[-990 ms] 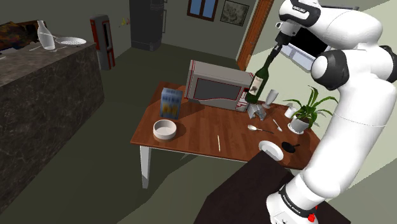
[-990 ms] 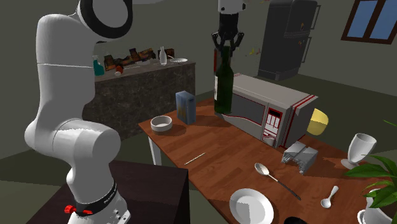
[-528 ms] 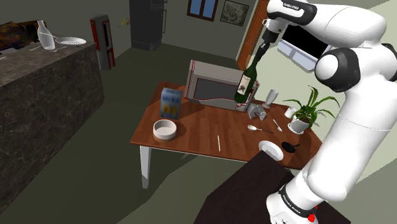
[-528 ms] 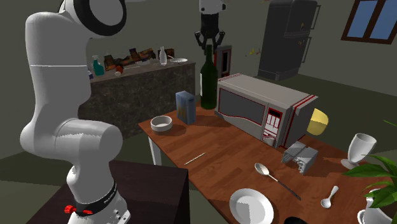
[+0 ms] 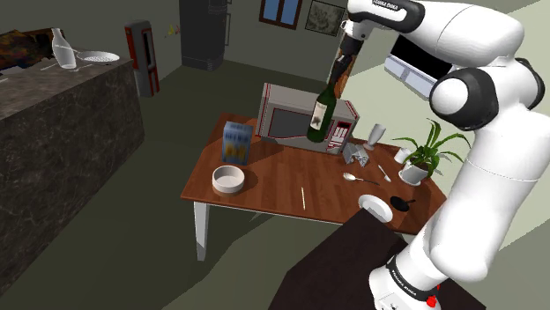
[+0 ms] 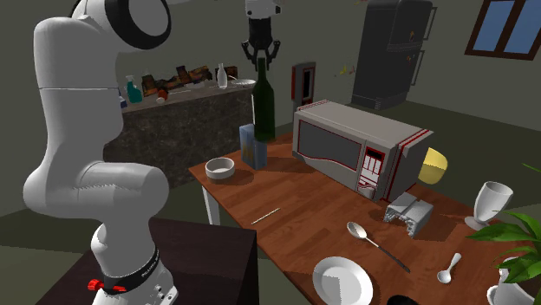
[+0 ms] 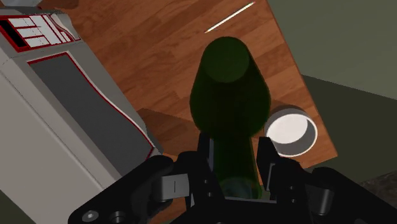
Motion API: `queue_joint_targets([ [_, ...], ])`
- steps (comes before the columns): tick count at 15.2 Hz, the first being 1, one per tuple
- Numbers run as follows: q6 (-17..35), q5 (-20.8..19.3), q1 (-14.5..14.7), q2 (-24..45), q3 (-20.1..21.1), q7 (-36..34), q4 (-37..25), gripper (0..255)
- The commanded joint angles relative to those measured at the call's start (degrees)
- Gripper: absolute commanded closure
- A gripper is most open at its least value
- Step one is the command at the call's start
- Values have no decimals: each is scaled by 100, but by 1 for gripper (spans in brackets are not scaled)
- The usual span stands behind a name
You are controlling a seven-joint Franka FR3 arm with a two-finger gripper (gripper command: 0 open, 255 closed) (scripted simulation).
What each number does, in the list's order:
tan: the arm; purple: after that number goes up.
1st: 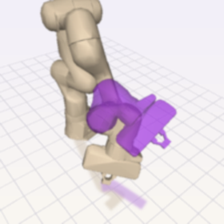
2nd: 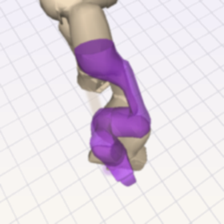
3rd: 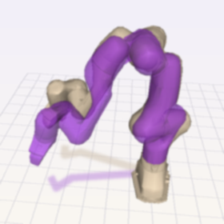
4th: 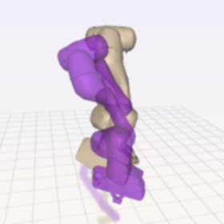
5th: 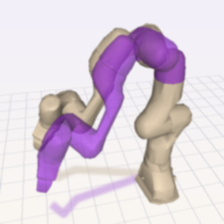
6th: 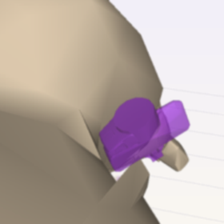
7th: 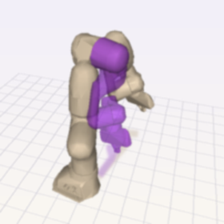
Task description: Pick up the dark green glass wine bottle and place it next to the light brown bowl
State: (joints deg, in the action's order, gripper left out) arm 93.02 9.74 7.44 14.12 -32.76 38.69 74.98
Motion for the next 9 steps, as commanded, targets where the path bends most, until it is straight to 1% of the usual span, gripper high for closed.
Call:
queue_joint_targets([
  [1, -12, -41, 171, 9, 83, -264, -44, 255],
  [5, -109, 3, 408, 263, 241, -712, -399, 255],
  [9, -284, 97, 585, 644, 393, -1134, -949, 255],
])
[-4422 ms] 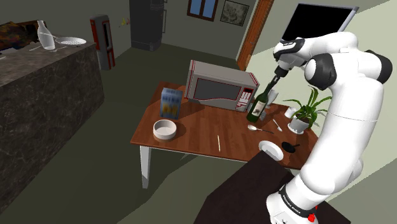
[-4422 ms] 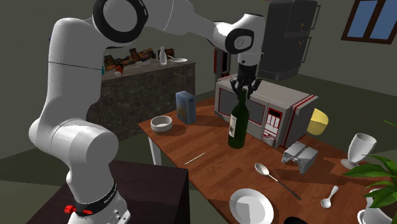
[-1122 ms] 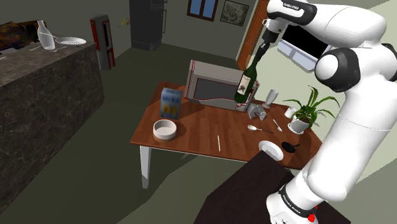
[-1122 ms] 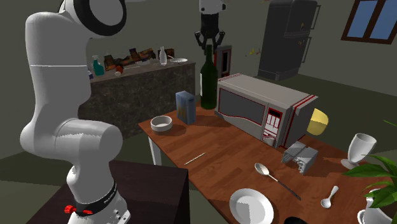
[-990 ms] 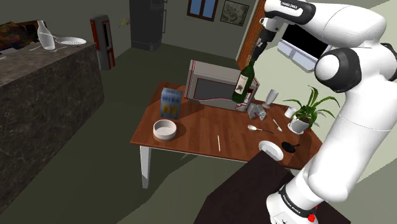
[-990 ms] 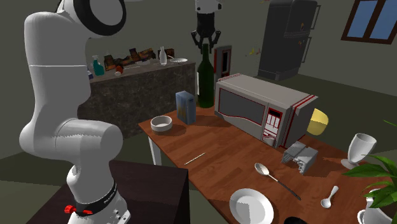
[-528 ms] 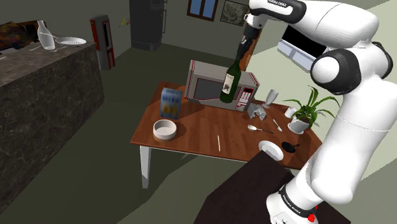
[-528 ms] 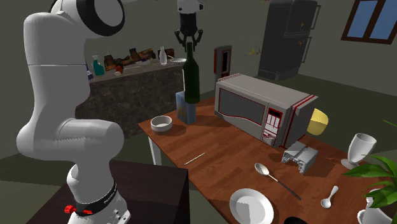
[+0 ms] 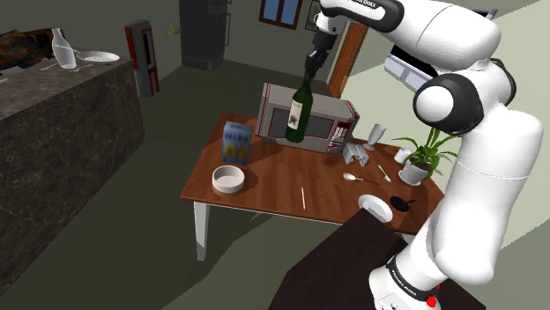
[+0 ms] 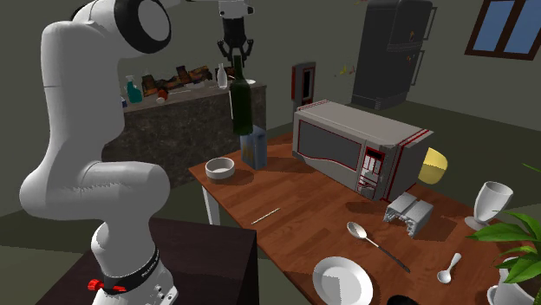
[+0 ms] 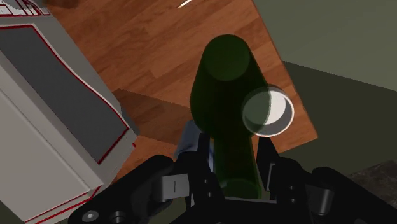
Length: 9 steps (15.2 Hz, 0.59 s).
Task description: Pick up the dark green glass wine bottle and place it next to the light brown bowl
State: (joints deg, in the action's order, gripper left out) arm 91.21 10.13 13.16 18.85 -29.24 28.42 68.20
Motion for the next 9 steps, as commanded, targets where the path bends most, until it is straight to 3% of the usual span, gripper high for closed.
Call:
queue_joint_targets([
  [1, -162, 90, 44, 289, 78, -210, -447, 255],
  [7, -781, 380, 54, 1325, 321, -836, -2105, 255],
  [8, -848, 406, 32, 1422, 343, -878, -2273, 255],
  [9, -689, 364, 108, 1314, 328, -868, -2002, 255],
])
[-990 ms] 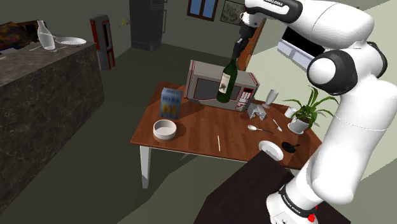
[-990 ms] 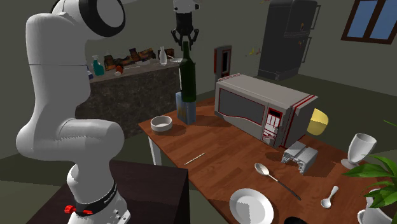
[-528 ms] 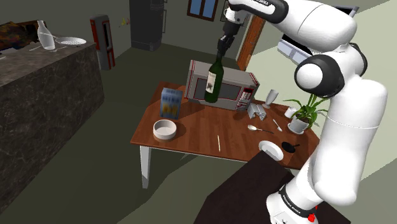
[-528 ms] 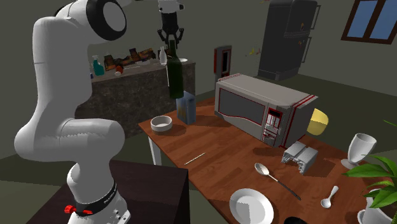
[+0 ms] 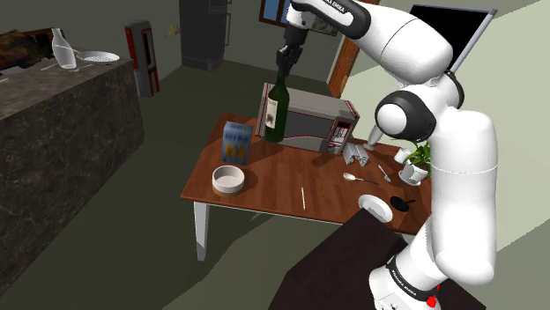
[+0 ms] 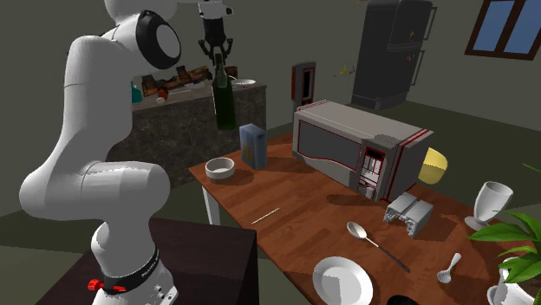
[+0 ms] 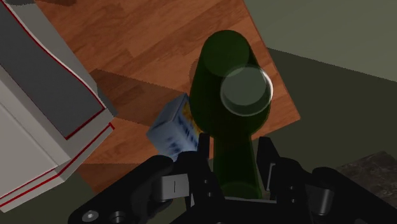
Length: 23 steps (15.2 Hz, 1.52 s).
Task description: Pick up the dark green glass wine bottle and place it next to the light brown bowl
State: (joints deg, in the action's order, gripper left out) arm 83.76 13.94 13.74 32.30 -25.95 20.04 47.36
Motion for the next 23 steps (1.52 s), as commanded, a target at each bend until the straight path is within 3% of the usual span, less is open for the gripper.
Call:
queue_joint_targets([
  [1, 197, -51, 113, -118, -15, -21, 313, 255],
  [10, 1203, -232, 461, -577, -65, 10, 1789, 255],
  [23, 2315, -290, 666, -765, -57, 47, 3093, 255],
])
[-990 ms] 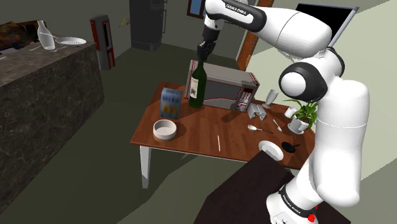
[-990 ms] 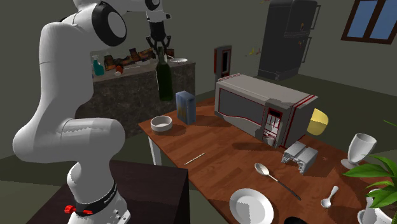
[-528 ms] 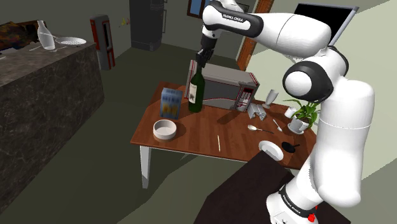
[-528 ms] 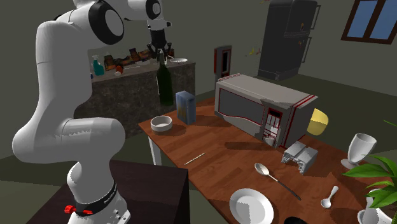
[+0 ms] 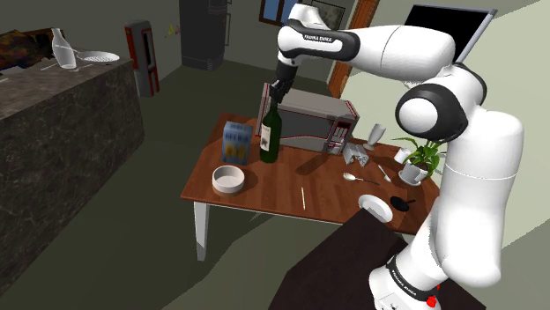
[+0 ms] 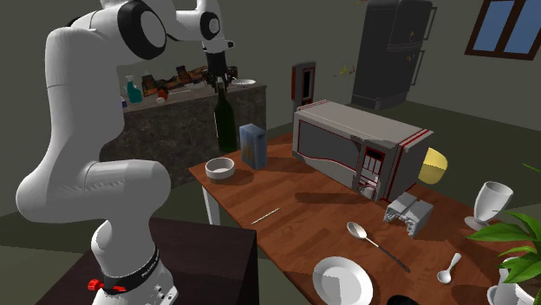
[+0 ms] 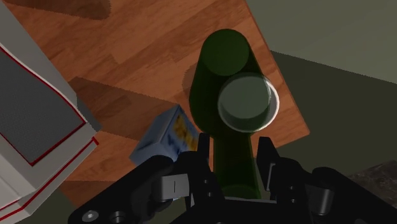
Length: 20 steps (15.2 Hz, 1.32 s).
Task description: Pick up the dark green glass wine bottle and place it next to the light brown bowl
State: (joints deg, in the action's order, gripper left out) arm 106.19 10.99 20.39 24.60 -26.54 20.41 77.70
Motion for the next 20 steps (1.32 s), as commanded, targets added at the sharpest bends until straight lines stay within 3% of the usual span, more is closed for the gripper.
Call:
queue_joint_targets([
  [1, 149, 8, 9, 5, 4, 14, 138, 255],
  [20, 1481, 181, 58, 259, 103, 149, 1248, 255],
])
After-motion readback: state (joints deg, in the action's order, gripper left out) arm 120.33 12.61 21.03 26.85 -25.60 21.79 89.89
